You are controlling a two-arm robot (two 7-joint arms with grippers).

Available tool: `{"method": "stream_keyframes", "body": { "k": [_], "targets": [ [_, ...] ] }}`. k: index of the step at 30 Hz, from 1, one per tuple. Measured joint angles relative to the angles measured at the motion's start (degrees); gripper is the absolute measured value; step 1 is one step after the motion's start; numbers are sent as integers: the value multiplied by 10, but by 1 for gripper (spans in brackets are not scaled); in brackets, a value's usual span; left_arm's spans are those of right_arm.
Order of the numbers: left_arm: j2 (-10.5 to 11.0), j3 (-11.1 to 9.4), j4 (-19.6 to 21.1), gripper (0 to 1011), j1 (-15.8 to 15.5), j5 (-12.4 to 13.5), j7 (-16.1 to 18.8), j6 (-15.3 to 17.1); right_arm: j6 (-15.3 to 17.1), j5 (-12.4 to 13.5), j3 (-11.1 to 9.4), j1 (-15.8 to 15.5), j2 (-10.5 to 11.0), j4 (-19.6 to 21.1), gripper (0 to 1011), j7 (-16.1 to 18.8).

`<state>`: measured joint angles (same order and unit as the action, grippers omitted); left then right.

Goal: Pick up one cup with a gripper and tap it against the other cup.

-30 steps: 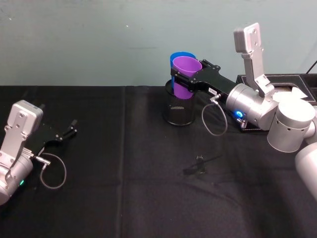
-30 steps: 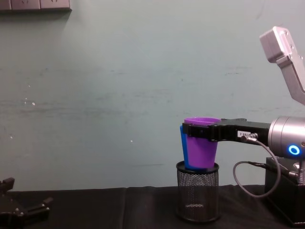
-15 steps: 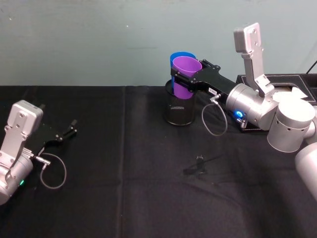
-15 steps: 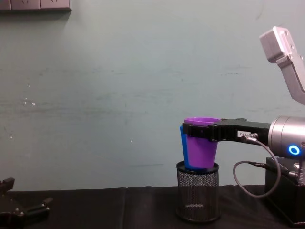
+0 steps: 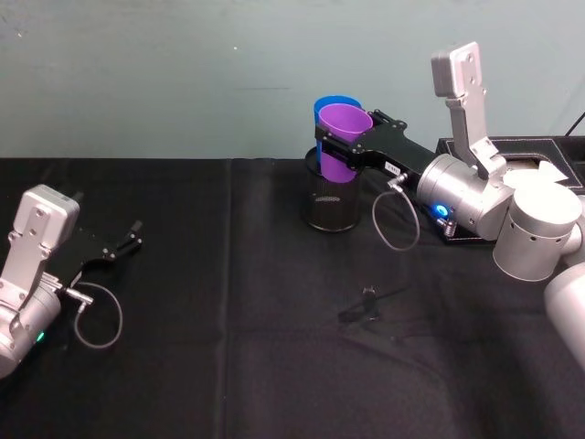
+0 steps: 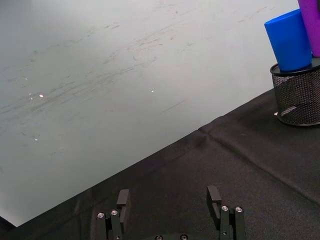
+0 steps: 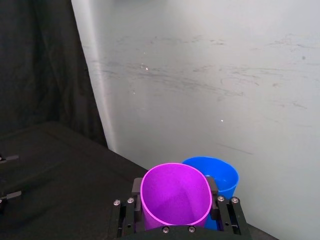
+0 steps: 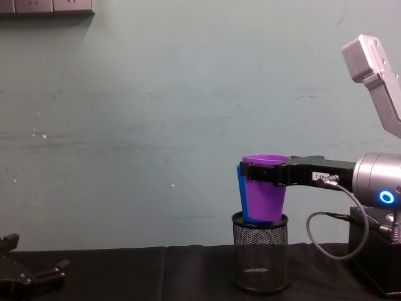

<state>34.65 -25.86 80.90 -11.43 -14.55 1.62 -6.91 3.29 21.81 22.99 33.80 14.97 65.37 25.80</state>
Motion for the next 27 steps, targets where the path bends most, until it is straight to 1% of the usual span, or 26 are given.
{"method": "stream_keyframes", "body": {
  "k": [17,22,27],
  "targets": [
    [0,0,0,1000,0,0,0,0,0,0,0,-1,1,2,734,0],
    [0,0,0,1000,0,0,0,0,3,1,1,-10,6,19,734,3],
    [0,0,0,1000,0,0,0,0,12,6,2,-30,18,50,735,7]
  ]
}}
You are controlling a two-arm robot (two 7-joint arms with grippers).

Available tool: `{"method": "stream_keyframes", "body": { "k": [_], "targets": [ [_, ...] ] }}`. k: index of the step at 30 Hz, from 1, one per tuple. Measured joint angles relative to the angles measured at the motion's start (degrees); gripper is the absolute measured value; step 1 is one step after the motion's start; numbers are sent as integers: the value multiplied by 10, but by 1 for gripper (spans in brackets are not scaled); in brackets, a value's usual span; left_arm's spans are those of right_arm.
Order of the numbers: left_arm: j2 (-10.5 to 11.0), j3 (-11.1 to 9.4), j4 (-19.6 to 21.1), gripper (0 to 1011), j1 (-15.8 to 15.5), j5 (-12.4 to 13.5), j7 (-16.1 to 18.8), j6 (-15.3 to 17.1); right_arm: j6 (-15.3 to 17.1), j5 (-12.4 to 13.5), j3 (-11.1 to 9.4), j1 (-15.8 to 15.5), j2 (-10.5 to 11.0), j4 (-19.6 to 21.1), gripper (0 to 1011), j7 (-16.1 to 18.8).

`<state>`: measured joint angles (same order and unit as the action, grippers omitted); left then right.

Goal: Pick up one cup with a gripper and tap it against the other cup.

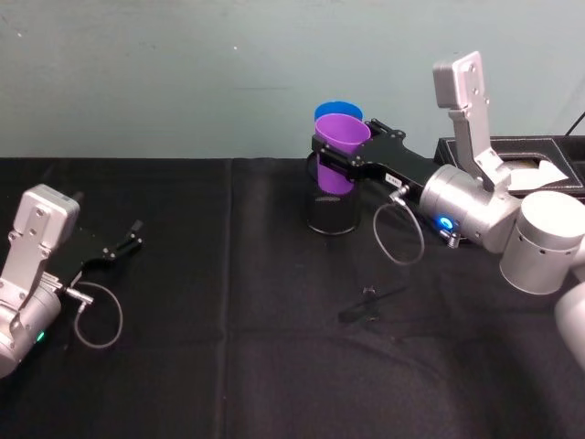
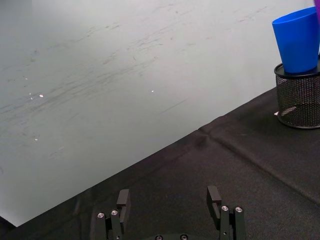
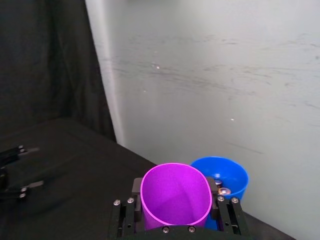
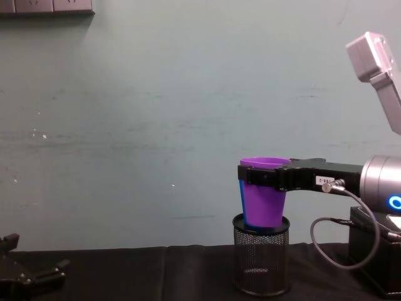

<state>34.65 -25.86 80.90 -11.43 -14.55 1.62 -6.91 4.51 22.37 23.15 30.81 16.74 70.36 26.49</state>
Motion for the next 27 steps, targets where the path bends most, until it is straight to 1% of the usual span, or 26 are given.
{"method": "stream_keyframes", "body": {
  "k": [2,4,5,8,17,20,21,23,24,27],
  "targets": [
    [0,0,0,1000,0,0,0,0,2,2,0,-7,5,11,734,1],
    [0,0,0,1000,0,0,0,0,4,6,0,-20,13,32,734,2],
    [0,0,0,1000,0,0,0,0,4,6,0,-20,13,32,734,2],
    [0,0,0,1000,0,0,0,0,6,12,-1,-36,23,57,734,3],
    [0,0,0,1000,0,0,0,0,4,27,-4,-73,51,106,734,11],
    [0,0,0,1000,0,0,0,0,-4,32,-4,-89,66,127,734,19],
    [0,0,0,1000,0,0,0,0,-8,34,-5,-99,74,139,734,21],
    [0,0,0,1000,0,0,0,0,-14,37,-7,-110,81,148,734,23],
    [0,0,0,1000,0,0,0,0,-20,39,-9,-120,88,157,735,24],
    [0,0,0,1000,0,0,0,0,-30,42,-9,-135,97,168,734,29]
  ]
}}
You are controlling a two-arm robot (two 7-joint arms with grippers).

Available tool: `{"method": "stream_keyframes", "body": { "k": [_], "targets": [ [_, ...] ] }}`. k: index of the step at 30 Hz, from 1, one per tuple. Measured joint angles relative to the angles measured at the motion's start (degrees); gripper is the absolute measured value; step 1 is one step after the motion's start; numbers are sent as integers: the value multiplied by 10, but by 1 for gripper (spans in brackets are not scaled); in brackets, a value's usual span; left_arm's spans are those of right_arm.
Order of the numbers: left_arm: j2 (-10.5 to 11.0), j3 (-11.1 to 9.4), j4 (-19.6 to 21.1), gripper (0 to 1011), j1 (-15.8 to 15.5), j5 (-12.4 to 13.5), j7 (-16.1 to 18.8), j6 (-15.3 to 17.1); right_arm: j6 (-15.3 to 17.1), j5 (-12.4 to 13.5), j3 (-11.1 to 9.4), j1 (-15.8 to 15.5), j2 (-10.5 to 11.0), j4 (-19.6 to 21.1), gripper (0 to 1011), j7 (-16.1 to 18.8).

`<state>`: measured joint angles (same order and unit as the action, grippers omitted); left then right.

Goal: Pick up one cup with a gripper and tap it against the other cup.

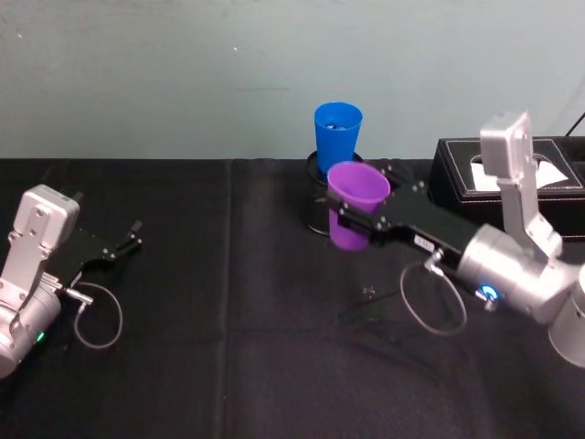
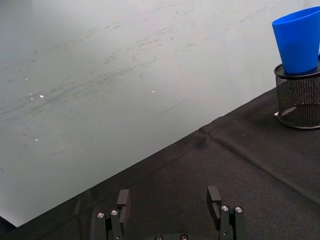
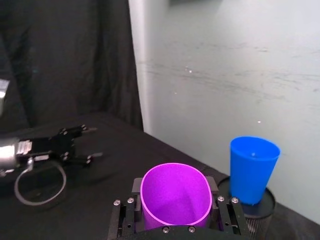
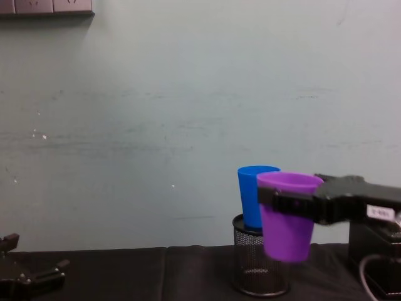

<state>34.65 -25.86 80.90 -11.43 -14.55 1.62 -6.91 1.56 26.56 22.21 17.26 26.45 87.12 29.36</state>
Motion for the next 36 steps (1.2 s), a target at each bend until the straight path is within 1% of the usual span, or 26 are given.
{"method": "stream_keyframes", "body": {
  "k": [4,9,10,19,23,26,27,29,36],
  "targets": [
    [0,0,0,1000,0,0,0,0,-17,4,-2,-27,14,18,735,4],
    [0,0,0,1000,0,0,0,0,-33,5,-5,-49,25,29,735,4],
    [0,0,0,1000,0,0,0,0,-40,4,-6,-55,28,31,734,5],
    [0,0,0,1000,0,0,0,0,-71,-4,-7,-82,34,28,735,12],
    [0,0,0,1000,0,0,0,0,-87,-14,-6,-88,32,19,734,12],
    [0,0,0,1000,0,0,0,0,-104,-25,-4,-91,25,3,734,11],
    [0,0,0,1000,0,0,0,0,-104,-25,-4,-91,25,3,735,11],
    [0,0,0,1000,0,0,0,0,-117,-33,-2,-93,16,-11,734,11],
    [0,0,0,1000,0,0,0,0,-134,-55,3,-92,0,-43,735,8]
  ]
}}
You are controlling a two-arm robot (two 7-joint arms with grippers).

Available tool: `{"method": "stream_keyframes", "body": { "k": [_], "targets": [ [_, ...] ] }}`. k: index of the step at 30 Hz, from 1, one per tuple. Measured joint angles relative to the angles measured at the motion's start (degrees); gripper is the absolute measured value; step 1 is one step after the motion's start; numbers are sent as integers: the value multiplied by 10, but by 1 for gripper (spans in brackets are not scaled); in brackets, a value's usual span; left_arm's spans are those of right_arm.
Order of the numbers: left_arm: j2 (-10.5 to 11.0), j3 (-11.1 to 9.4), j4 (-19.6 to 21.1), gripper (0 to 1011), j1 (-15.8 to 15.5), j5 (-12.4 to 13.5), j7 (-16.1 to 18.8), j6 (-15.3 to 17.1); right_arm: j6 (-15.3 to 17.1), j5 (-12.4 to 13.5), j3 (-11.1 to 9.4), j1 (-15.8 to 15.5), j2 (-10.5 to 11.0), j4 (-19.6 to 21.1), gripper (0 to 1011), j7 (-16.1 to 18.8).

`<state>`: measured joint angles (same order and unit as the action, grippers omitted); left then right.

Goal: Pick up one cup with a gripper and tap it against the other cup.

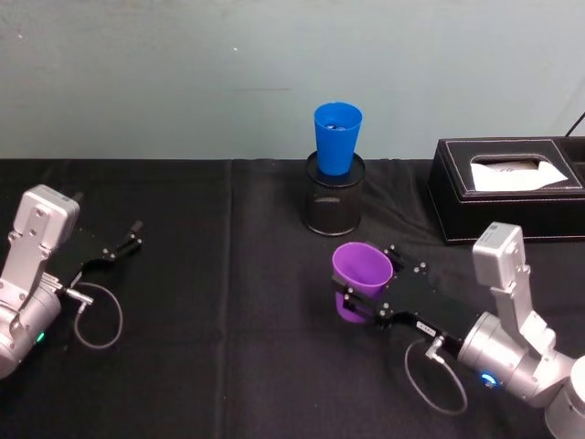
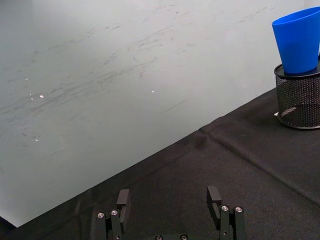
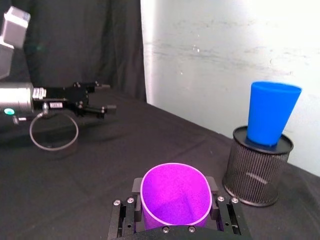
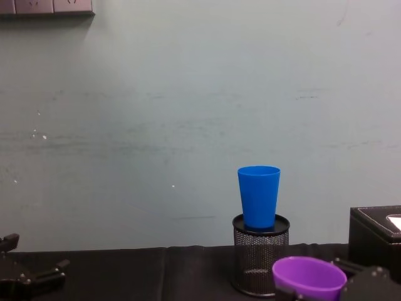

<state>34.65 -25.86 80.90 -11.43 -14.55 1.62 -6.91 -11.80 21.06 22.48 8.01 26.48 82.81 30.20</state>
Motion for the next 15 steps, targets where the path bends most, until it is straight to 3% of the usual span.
{"method": "stream_keyframes", "body": {
  "k": [15],
  "targets": [
    [0,0,0,1000,0,0,0,0,-35,-34,1,9,-30,-53,734,-3]
  ]
}}
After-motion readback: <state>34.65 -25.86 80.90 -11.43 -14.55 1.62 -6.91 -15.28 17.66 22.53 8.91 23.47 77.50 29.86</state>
